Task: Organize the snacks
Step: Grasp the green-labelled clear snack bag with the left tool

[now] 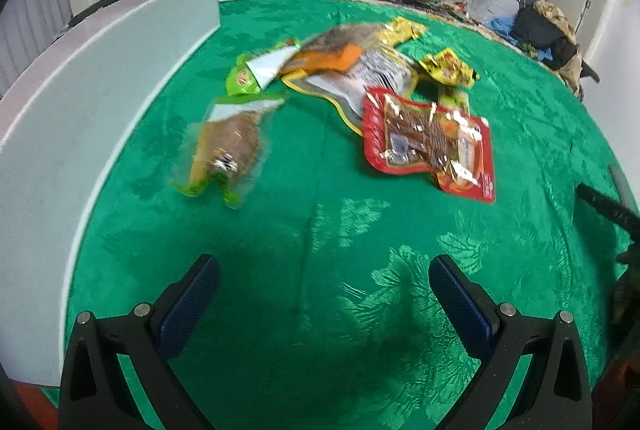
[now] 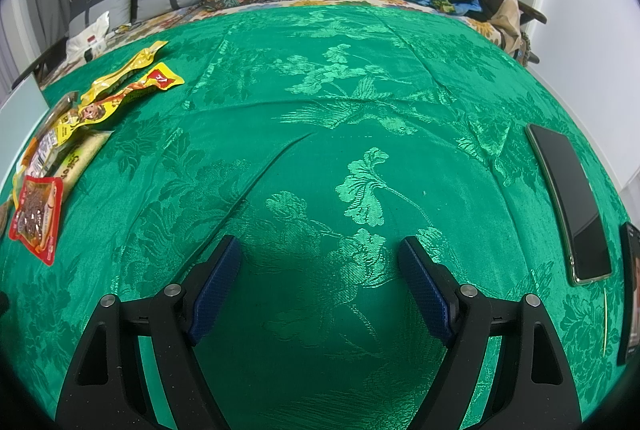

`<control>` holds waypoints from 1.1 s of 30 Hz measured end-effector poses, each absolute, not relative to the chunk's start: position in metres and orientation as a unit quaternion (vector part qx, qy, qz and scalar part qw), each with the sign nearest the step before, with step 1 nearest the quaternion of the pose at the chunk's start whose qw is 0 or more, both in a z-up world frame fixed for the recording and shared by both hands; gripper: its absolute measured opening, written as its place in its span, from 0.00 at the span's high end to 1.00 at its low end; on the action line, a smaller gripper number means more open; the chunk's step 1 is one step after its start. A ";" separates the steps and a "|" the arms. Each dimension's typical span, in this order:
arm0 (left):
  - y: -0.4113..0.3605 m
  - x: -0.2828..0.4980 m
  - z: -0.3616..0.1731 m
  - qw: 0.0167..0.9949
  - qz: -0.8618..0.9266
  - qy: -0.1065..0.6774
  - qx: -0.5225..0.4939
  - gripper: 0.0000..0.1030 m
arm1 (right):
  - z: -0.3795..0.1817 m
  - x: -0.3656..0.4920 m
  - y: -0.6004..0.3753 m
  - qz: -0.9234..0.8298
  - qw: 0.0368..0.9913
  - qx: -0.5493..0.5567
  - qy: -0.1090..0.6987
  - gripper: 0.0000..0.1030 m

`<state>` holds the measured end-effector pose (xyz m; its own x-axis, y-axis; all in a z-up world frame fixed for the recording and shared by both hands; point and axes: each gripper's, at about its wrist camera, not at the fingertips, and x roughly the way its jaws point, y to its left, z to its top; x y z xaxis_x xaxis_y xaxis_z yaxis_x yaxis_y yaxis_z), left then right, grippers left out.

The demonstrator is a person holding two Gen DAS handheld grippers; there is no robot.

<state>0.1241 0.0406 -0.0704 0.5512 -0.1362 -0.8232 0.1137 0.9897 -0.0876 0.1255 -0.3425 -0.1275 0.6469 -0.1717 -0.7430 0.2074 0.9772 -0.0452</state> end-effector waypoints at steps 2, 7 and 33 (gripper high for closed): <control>0.049 0.126 -0.063 0.884 -0.069 0.462 -0.020 0.00 | -0.127 0.126 -0.342 -0.105 0.907 0.022 0.407 0.19; 0.076 0.142 -0.044 0.892 -0.048 0.447 -0.044 0.00 | -0.127 0.125 -0.342 -0.105 0.907 0.022 0.407 0.18; 0.077 0.194 -0.076 0.850 -0.050 0.524 0.017 0.46 | -0.127 0.125 -0.342 -0.104 0.907 0.022 0.407 0.18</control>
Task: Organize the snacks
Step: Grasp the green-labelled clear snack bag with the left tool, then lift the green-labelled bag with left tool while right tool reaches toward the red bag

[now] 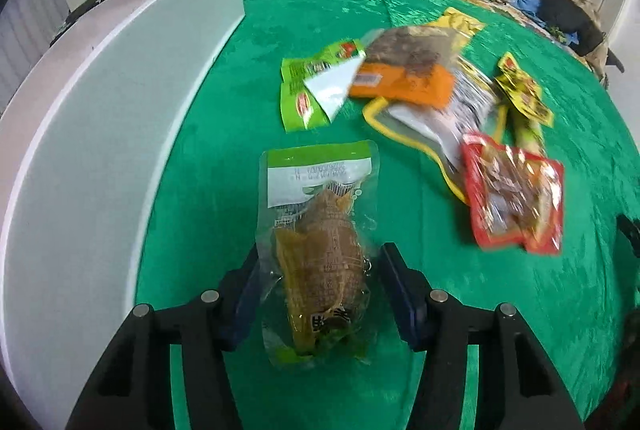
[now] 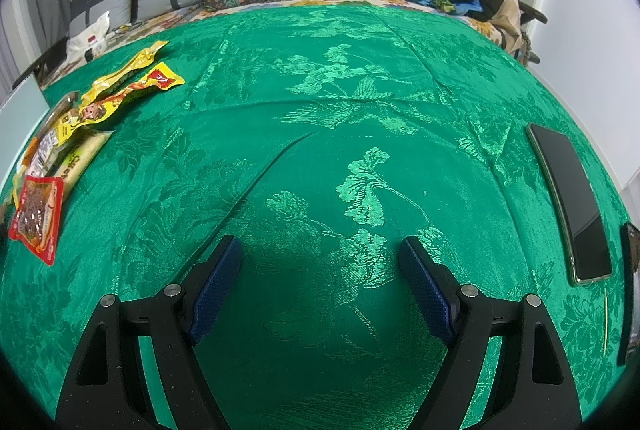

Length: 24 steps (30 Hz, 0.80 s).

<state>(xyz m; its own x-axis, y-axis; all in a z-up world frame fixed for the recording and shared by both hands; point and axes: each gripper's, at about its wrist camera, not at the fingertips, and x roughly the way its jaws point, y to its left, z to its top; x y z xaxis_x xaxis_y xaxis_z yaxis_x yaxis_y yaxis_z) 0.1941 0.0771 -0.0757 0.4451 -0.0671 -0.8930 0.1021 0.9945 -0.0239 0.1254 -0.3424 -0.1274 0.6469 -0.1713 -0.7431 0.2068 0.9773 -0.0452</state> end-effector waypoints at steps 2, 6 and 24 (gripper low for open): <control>0.076 0.181 -0.077 0.851 -0.053 0.523 0.011 0.46 | -0.127 0.125 -0.342 -0.104 0.907 0.022 0.407 0.18; 0.071 0.167 -0.078 0.860 -0.059 0.505 0.025 0.44 | -0.127 0.125 -0.342 -0.104 0.907 0.022 0.407 0.18; 0.083 0.179 -0.093 0.888 -0.035 0.459 0.014 0.00 | -0.127 0.125 -0.342 -0.104 0.907 0.022 0.407 0.18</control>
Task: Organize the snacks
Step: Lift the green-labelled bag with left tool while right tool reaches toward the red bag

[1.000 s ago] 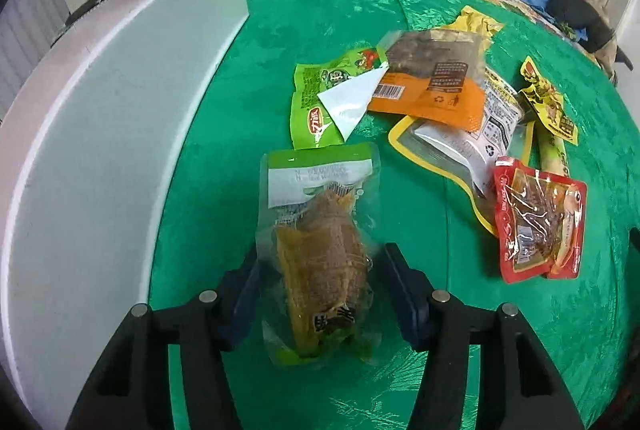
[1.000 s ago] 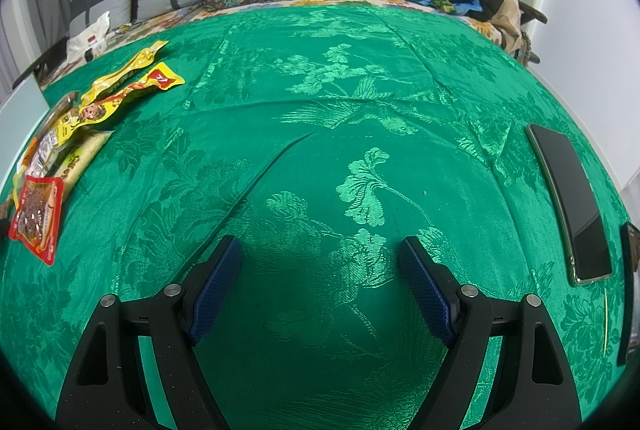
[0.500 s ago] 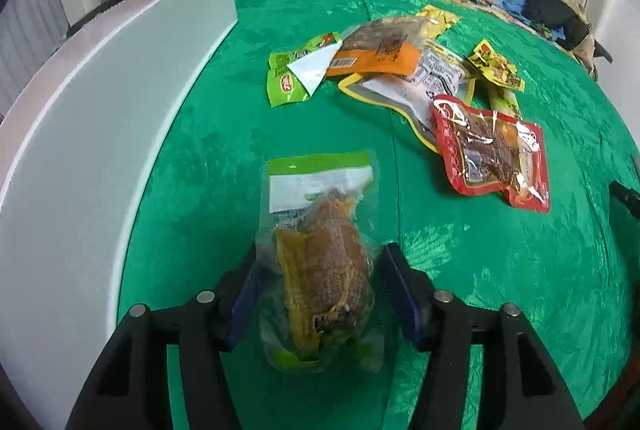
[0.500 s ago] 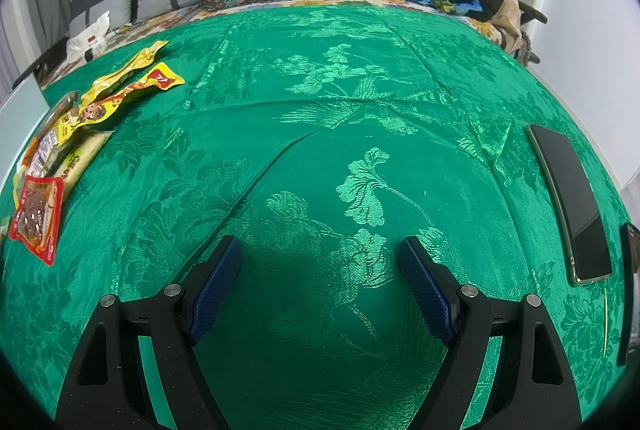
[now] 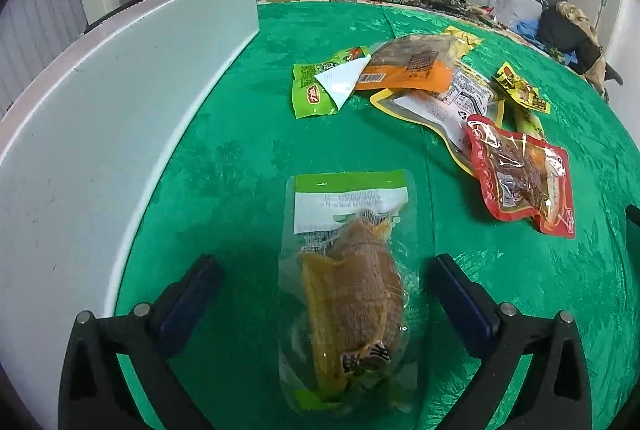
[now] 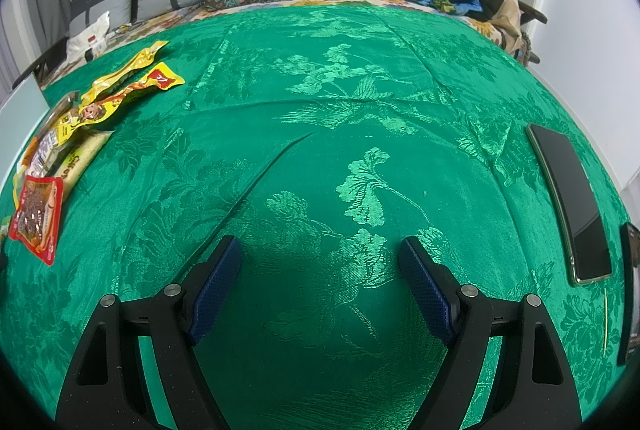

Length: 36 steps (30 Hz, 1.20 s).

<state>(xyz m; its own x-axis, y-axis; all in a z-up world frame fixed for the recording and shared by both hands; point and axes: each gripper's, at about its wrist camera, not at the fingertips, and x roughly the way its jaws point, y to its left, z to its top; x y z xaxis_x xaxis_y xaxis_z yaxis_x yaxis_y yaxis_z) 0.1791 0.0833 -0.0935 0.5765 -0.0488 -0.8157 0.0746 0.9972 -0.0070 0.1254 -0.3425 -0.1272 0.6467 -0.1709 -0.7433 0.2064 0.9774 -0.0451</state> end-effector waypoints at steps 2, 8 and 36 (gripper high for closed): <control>0.084 0.178 -0.093 0.888 -0.034 0.458 0.014 0.00 | -0.127 0.125 -0.342 -0.104 0.907 0.022 0.407 0.18; 0.084 0.177 -0.093 0.888 -0.034 0.458 0.014 0.00 | -0.127 0.125 -0.342 -0.104 0.907 0.022 0.407 0.18; 0.084 0.176 -0.093 0.888 -0.034 0.458 0.013 0.00 | -0.114 0.207 -0.229 0.182 0.845 0.131 0.486 0.20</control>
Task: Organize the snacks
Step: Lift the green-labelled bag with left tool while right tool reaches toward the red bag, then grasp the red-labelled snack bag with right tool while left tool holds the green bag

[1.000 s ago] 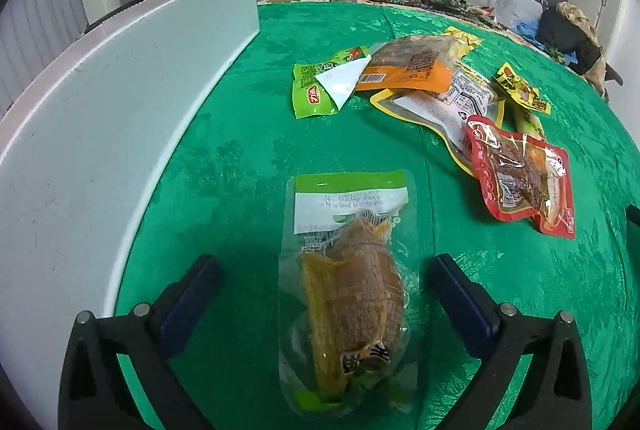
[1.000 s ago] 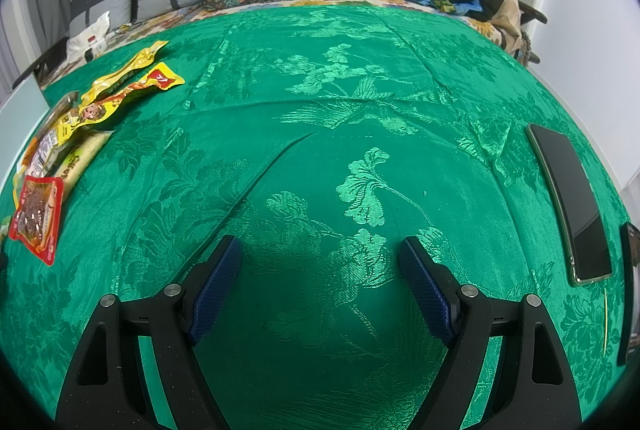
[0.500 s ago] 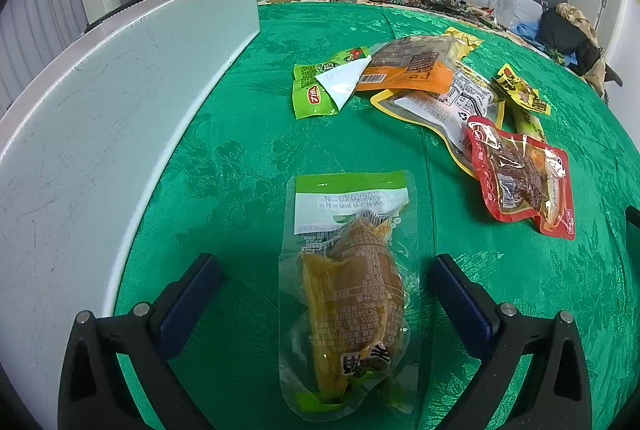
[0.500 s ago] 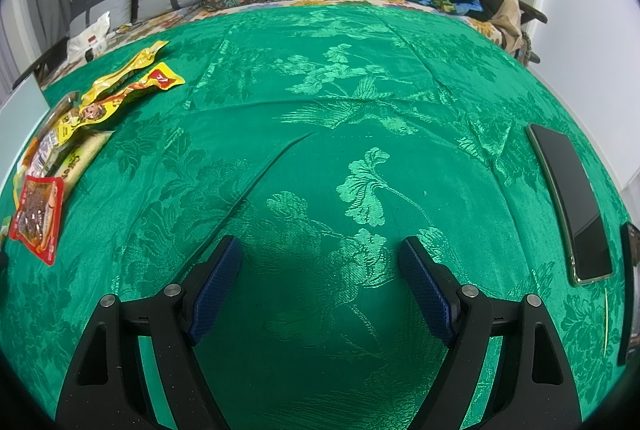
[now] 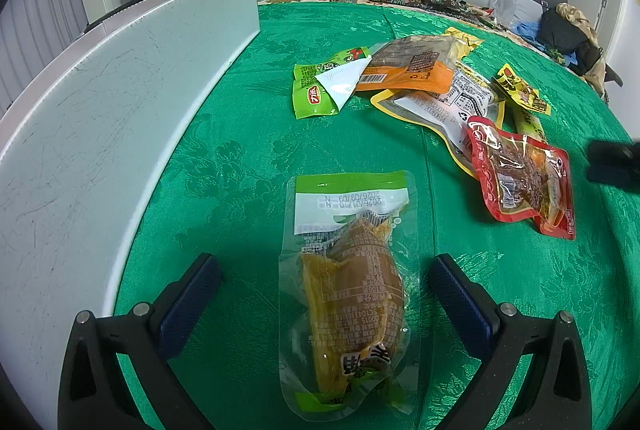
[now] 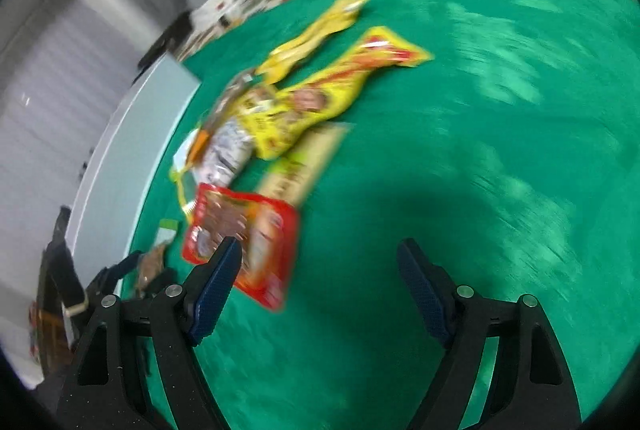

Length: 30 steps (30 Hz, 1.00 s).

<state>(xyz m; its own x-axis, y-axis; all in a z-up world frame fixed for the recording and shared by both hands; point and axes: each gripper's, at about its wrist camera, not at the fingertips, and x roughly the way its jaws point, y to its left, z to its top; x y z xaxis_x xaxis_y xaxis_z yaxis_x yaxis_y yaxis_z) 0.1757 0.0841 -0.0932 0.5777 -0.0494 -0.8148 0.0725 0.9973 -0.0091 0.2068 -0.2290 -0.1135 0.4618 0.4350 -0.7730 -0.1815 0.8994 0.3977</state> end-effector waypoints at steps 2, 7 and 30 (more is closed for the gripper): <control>0.084 0.176 -0.093 0.888 -0.034 0.458 0.013 0.00 | -0.114 0.219 -0.214 0.180 0.845 0.114 0.491 0.22; 0.084 0.176 -0.093 0.888 -0.034 0.458 0.012 0.00 | -0.086 0.211 -0.161 0.277 0.836 -0.057 0.470 0.19; 0.087 0.172 -0.081 0.871 -0.061 0.487 0.027 0.41 | -0.113 0.241 -0.086 0.278 0.755 -0.211 0.555 0.54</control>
<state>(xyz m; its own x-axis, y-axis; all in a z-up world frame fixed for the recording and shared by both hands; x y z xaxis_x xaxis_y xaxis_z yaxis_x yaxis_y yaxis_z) 0.1721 0.0865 -0.0814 0.5182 -0.0808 -0.8514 0.1326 0.9911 -0.0133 0.2408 -0.0860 -0.1130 0.2300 0.1862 -0.9552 -0.6538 0.7566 -0.0100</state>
